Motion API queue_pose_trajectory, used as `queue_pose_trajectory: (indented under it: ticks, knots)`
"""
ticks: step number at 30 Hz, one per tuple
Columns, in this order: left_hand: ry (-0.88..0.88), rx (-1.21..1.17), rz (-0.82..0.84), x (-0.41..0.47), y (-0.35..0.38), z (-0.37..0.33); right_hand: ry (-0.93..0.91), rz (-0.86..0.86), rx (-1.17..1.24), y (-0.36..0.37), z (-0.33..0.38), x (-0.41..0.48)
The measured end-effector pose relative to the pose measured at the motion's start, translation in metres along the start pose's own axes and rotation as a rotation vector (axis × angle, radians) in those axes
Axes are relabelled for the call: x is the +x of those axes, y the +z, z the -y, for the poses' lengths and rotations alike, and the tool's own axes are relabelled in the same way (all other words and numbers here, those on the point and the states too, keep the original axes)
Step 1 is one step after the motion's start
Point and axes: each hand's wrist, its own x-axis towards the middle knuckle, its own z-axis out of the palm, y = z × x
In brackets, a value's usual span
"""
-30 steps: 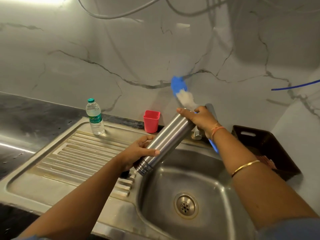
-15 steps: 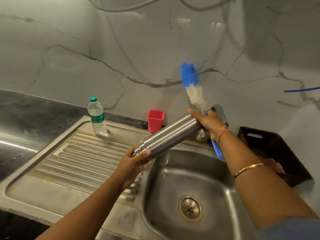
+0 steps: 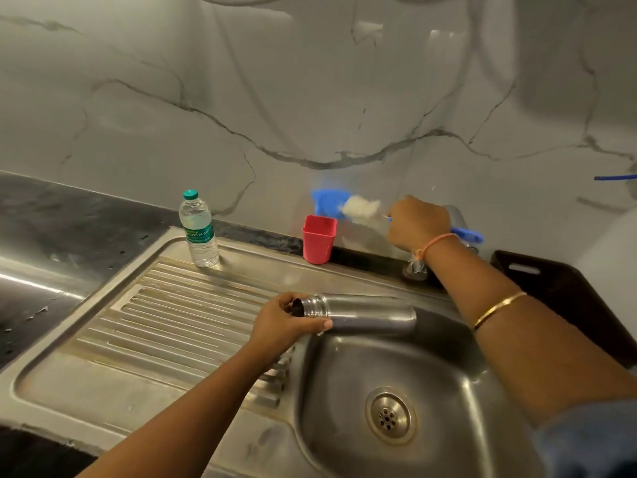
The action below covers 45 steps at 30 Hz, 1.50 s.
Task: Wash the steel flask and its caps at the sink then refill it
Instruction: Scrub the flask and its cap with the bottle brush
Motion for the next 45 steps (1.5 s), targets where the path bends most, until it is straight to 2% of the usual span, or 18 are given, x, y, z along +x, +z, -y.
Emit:
queue_pose_trajectory:
  ticks: [3,6,10,14,21,26,31,38,41,45]
  knots:
    - [-0.012,0.091,0.022,0.011,0.004,0.0,-0.071,-0.053,-0.192,0.001,0.01,0.006]
    - [-0.016,0.137,0.017,0.018,0.008,0.001,-0.102,-0.049,-0.276,0.005,0.019,0.016]
    - [-0.051,0.122,0.002,0.022,0.008,0.004,-0.126,-0.028,-0.305,0.013,0.029,0.021]
    - [-0.104,0.097,-0.011,0.027,0.004,0.004,-0.073,-0.071,-0.277,0.005,0.021,0.019]
    - [-0.226,-0.027,-0.023,0.028,0.006,0.006,0.075,-0.067,-0.065,-0.002,-0.002,-0.001]
    - [-0.255,-0.131,0.012,0.021,0.009,0.005,0.222,0.099,0.397,0.022,-0.019,-0.048]
    - [-0.294,-0.292,0.018,0.019,0.015,0.002,0.313,0.066,0.66,0.051,-0.013,-0.137]
    - [-0.272,-0.372,-0.006,0.015,0.028,-0.02,0.337,-0.029,0.647,0.082,0.021,-0.212]
    - [-0.244,-0.401,-0.033,0.014,0.03,-0.029,0.416,-0.037,0.544,0.095,0.009,-0.218]
    - [-0.176,-0.396,-0.048,0.011,0.031,-0.04,0.515,-0.044,0.526,0.1,-0.014,-0.218]
